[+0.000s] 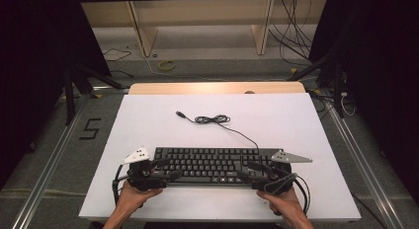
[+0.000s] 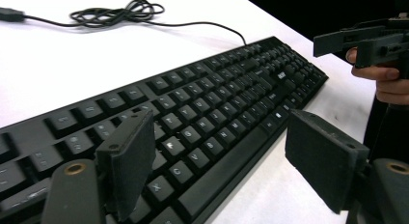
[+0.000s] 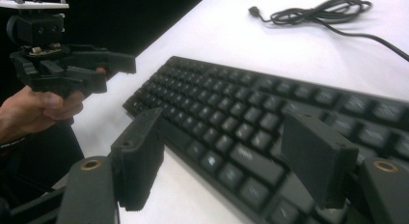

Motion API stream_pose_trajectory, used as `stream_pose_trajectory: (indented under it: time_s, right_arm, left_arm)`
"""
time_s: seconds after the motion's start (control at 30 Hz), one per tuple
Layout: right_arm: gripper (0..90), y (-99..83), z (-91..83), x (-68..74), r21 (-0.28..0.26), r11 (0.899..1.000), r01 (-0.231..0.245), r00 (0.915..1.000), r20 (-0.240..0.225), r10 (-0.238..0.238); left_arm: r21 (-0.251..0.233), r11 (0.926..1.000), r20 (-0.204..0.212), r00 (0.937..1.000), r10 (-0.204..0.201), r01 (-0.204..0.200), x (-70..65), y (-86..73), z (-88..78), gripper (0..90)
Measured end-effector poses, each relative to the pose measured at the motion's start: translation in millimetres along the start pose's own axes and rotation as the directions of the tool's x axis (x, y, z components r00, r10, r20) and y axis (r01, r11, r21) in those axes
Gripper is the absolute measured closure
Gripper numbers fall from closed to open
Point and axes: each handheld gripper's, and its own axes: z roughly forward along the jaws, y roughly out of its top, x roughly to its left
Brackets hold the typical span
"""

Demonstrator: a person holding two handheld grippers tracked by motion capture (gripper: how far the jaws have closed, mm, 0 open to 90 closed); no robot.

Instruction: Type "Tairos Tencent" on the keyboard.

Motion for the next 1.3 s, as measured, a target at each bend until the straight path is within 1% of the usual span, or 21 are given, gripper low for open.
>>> stream_pose_trajectory:
  time_s: [0.07, 0.13, 0.2, 0.23, 0.27, 0.33, 0.37, 0.4, 0.43, 0.53, 0.6, 0.67, 0.7, 0.73, 0.8, 0.83, 0.9, 0.97, 1.0, 1.13, 1.3]
  right_arm:
    - [32.7, 6.6, 8.6, 2.3, 0.008, 1.0, 0.015, 0.9998, -0.011, -0.015]
    - [32.7, 13.6, 18.2, 6.1, 0.024, 0.999, 0.033, 0.9994, -0.009, -0.033]
    - [32.7, 20.3, 28.3, 11.3, 0.047, 0.996, 0.08, 0.9967, 0.008, -0.08]
    - [32.6, 23.3, 33.1, 14.9, 0.062, 0.991, 0.122, 0.9914, 0.04, -0.124]
    - [32.6, 26.1, 37.9, 18.7, 0.077, 0.983, 0.168, 0.982, 0.074, -0.174]
    - [32.7, 30.9, 47.2, 24.9, 0.099, 0.965, 0.244, 0.9584, 0.128, -0.255]
    - [32.7, 32.7, 51.8, 27.3, 0.107, 0.957, 0.269, 0.9478, 0.147, -0.283]
    - [32.9, 34.2, 56.3, 28.2, 0.11, 0.955, 0.274, 0.9466, 0.144, -0.288]
    - [33.0, 35.7, 60.4, 28.2, 0.111, 0.957, 0.269, 0.9498, 0.135, -0.282]
    - [33.0, 40.6, 70.9, 28.7, 0.111, 0.959, 0.26, 0.9552, 0.116, -0.272]
    - [32.9, 44.7, 76.5, 28.6, 0.122, 0.962, 0.243, 0.9623, 0.094, -0.255]
    - [33.0, 46.8, 79.0, 28.6, 0.119, 0.963, 0.241, 0.9638, 0.086, -0.252]
    - [32.8, 50.8, 84.0, 28.7, 0.127, 0.966, 0.224, 0.9698, 0.069, -0.234]
    - [32.7, 52.4, 86.6, 29.1, 0.135, 0.966, 0.219, 0.9715, 0.062, -0.229]
    - [32.4, 55.0, 92.0, 30.3, 0.145, 0.964, 0.223, 0.9706, 0.06, -0.233]
    - [32.3, 55.9, 94.9, 31.0, 0.152, 0.964, 0.217, 0.9721, 0.056, -0.228]
    - [32.1, 57.2, 100.5, 31.7, 0.169, 0.959, 0.226, 0.97, 0.052, -0.237]
    - [32.1, 58.1, 105.4, 32.6, 0.182, 0.956, 0.23, 0.9689, 0.049, -0.243]
    - [32.1, 58.8, 107.2, 33.1, 0.184, 0.956, 0.226, 0.9699, 0.048, -0.239]
    - [32.4, 61.5, 114.8, 34.2, 0.2, 0.952, 0.23, 0.9694, 0.037, -0.242]
    - [35.4, 63.3, 122.1, 36.6, 0.217, 0.947, 0.235, 0.9684, 0.032, -0.247]
  left_arm:
    - [0.015, 0.9998, -0.022, 0.9997, -0.014, 0.015, 2.7, 0.4, -1.3, 25.5]
    - [0.049, 0.9981, -0.05, 0.9982, -0.034, 0.037, 5.7, 0.6, -1.5, 25.7]
    - [0.057, 0.9971, -0.064, 0.9968, -0.047, 0.05, 8.1, 0.0, -3.4, 25.8]
    - [0.056, 0.9968, -0.075, 0.9958, -0.052, 0.056, 9.0, -0.2, -4.2, 25.8]
    - [0.055, 0.997, -0.079, 0.9956, -0.051, 0.055, 10.0, -0.5, -5.2, 25.7]
    - [0.055, 0.9969, -0.082, 0.9953, -0.051, 0.056, 11.4, -1.4, -6.5, 25.6]
    - [0.055, 0.9971, -0.085, 0.9952, -0.048, 0.053, 11.9, -1.8, -7.1, 25.4]
    - [0.055, 0.9972, -0.086, 0.9952, -0.047, 0.052, 12.6, -2.1, -7.7, 25.3]
    - [0.05, 0.9972, -0.086, 0.995, -0.051, 0.055, 13.3, -2.3, -8.3, 25.4]
    - [0.048, 0.9972, -0.088, 0.9947, -0.052, 0.056, 14.9, -2.5, -9.9, 25.4]
    - [0.05, 0.9972, -0.089, 0.9947, -0.051, 0.056, 15.4, -2.7, -10.1, 25.5]
    - [0.058, 0.9968, -0.096, 0.9942, -0.048, 0.054, 16.2, -3.2, -10.2, 25.5]
    - [0.062, 0.9966, -0.099, 0.994, -0.046, 0.053, 16.4, -3.4, -10.4, 25.6]
    - [0.065, 0.9965, -0.103, 0.9936, -0.045, 0.052, 16.7, -3.4, -10.6, 25.8]
    - [0.068, 0.9962, -0.104, 0.9934, -0.048, 0.055, 16.8, -3.3, -10.8, 25.9]
    - [0.07, 0.996, -0.107, 0.9931, -0.049, 0.056, 16.8, -3.4, -10.8, 26.0]
    - [0.072, 0.9959, -0.108, 0.9931, -0.046, 0.054, 17.0, -3.5, -10.8, 26.8]
    - [0.077, 0.9958, -0.118, 0.9922, -0.04, 0.049, 17.1, -3.8, -10.8, 27.0]
    - [0.081, 0.9957, -0.123, 0.9917, -0.037, 0.047, 17.2, -3.8, -10.9, 27.0]
    - [0.092, 0.9943, -0.144, 0.9887, -0.04, 0.053, 17.8, -3.8, -11.4, 28.4]
    - [0.112, 0.9924, -0.162, 0.9864, -0.032, 0.05, 18.0, -4.0, -11.8, 30.9]
